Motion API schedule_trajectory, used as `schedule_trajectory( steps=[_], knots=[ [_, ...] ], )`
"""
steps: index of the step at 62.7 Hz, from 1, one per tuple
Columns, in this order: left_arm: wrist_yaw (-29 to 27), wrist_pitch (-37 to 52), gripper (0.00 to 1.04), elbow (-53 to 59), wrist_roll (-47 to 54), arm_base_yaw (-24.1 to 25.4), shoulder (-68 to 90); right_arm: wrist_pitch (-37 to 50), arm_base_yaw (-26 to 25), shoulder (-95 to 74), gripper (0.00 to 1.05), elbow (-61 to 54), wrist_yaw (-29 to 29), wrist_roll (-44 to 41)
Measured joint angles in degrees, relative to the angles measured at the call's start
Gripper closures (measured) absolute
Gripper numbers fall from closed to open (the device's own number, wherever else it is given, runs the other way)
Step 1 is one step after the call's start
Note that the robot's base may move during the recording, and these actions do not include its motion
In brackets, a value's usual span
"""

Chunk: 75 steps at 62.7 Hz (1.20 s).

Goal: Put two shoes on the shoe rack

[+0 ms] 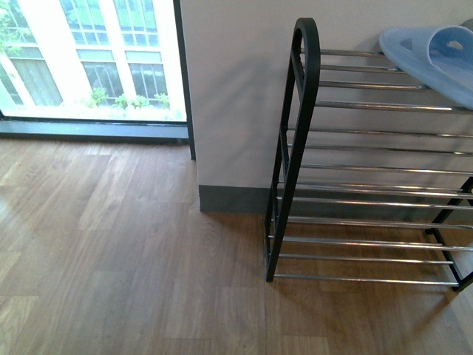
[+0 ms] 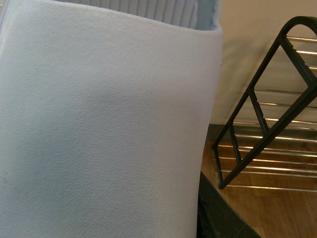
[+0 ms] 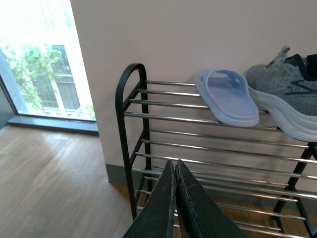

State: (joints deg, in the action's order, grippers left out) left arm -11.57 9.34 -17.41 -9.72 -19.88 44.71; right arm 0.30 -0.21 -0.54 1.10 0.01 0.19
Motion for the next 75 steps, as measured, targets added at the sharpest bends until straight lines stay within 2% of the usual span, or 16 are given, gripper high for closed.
schedule_trajectory(
  steps=[24,35,44,54,75],
  knots=[
    [-0.02,0.00,1.03,0.00,0.00,0.00,0.00,-0.17,0.00,0.17,1.02,0.00,0.00,-0.04],
    [-0.02,0.00,1.03,0.00,0.00,0.00,0.00,-0.17,0.00,0.20,0.70,0.00,0.00,-0.02],
    [-0.07,0.00,1.03,0.00,-0.02,0.00,0.00,-0.20,0.00,0.24,0.35,0.00,-0.20,-0.02],
    [0.00,0.00,1.03,0.00,0.00,0.00,-0.04,-0.22,0.00,0.26,0.08,0.00,-0.20,0.00],
    [-0.04,0.00,1.03,0.00,0.00,0.00,-0.04,-0.31,0.00,0.26,0.09,0.00,-0.20,-0.02]
  ],
)
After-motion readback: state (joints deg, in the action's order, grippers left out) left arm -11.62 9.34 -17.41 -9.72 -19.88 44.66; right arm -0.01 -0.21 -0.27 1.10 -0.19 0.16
